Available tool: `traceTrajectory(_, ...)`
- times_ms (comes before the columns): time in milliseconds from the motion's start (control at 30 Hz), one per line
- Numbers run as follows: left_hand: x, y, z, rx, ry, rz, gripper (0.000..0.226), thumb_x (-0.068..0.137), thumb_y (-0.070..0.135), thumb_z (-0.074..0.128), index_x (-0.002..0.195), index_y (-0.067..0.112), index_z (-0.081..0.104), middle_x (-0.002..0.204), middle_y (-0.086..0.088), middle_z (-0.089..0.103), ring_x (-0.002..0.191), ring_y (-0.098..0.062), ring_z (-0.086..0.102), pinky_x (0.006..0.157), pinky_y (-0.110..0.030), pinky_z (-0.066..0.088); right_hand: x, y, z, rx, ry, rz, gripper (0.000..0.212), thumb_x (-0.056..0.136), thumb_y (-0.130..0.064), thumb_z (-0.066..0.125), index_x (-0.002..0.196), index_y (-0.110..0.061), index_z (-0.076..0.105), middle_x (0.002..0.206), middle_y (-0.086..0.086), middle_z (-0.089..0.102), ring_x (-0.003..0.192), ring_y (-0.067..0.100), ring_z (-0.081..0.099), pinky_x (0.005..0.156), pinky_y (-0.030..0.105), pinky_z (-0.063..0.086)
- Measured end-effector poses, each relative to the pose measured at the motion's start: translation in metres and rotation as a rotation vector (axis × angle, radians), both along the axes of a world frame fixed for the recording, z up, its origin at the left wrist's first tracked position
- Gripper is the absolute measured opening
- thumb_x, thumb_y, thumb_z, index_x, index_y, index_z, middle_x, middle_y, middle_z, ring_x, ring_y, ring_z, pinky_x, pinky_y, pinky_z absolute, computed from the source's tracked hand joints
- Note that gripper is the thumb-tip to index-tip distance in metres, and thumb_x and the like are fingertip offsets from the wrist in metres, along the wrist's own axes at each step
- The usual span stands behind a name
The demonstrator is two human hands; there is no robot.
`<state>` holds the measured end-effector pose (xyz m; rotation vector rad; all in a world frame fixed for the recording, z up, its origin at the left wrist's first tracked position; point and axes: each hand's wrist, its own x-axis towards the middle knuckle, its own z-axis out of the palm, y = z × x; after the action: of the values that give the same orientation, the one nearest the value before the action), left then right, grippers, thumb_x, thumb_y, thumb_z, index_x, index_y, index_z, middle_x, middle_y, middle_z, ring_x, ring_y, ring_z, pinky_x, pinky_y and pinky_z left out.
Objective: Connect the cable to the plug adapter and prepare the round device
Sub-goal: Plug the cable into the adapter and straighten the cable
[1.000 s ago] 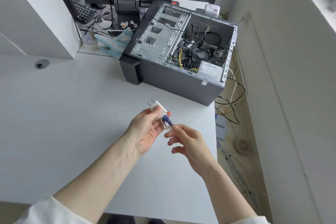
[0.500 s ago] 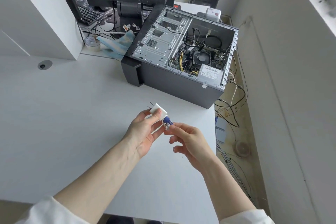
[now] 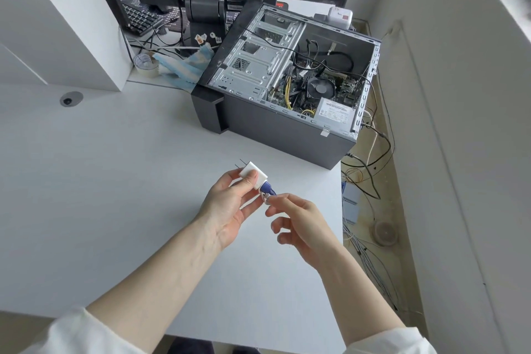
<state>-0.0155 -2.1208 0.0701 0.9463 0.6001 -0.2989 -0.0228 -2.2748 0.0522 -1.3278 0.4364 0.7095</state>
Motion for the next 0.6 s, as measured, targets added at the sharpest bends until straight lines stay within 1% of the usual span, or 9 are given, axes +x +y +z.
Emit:
traceTrajectory(100, 0.001, -0.001, -0.001, 0.012, -0.010, 0.000, 0.019, 0.093, 0.016, 0.065, 0.111, 0.010, 0.059, 0.092, -0.019, 0.073, 0.086, -0.028, 0.073, 0.081, -0.034, 0.059, 0.001, 0.000, -0.001, -0.019, -0.004, -0.007, 0.010, 0.087, -0.024, 0.074, 0.084, -0.015, 0.071, 0.084, 0.005, 0.063, 0.055, 0.019, 0.052, 0.048, 0.028, 0.039)
traceTrajectory(167, 0.001, -0.002, -0.002, 0.019, -0.016, 0.008, 0.021, 0.093, 0.016, 0.065, 0.112, 0.010, 0.059, 0.092, -0.019, 0.073, 0.088, -0.028, 0.073, 0.082, -0.034, 0.059, 0.002, 0.001, 0.000, -0.040, 0.002, -0.017, 0.011, 0.087, -0.024, 0.074, 0.087, -0.013, 0.070, 0.083, 0.005, 0.063, 0.054, 0.019, 0.051, 0.047, 0.028, 0.039)
traceTrajectory(333, -0.001, -0.004, -0.005, 0.020, -0.020, 0.051, 0.020, 0.093, 0.014, 0.066, 0.112, 0.012, 0.059, 0.083, -0.010, 0.077, 0.084, -0.023, 0.074, 0.083, -0.032, 0.057, 0.004, 0.005, 0.004, -0.132, -0.003, -0.045, 0.014, 0.088, -0.020, 0.068, 0.092, -0.006, 0.069, 0.083, 0.007, 0.060, 0.050, 0.019, 0.048, 0.046, 0.028, 0.039)
traceTrajectory(433, -0.002, -0.006, -0.005, 0.031, -0.031, 0.072, 0.017, 0.093, 0.012, 0.065, 0.108, 0.012, 0.060, 0.077, -0.005, 0.077, 0.084, -0.023, 0.072, 0.081, -0.030, 0.056, 0.005, 0.009, 0.004, -0.183, -0.006, -0.059, 0.019, 0.089, -0.020, 0.066, 0.095, -0.002, 0.067, 0.083, 0.008, 0.060, 0.046, 0.018, 0.049, 0.045, 0.028, 0.039)
traceTrajectory(600, -0.004, -0.006, -0.007, 0.032, -0.024, 0.079, 0.022, 0.092, 0.012, 0.066, 0.113, 0.010, 0.059, 0.083, -0.009, 0.077, 0.092, -0.026, 0.071, 0.079, -0.029, 0.057, 0.005, 0.014, 0.003, -0.266, -0.023, -0.071, 0.019, 0.089, -0.021, 0.064, 0.090, -0.002, 0.062, 0.079, 0.007, 0.062, 0.043, 0.018, 0.050, 0.044, 0.028, 0.040)
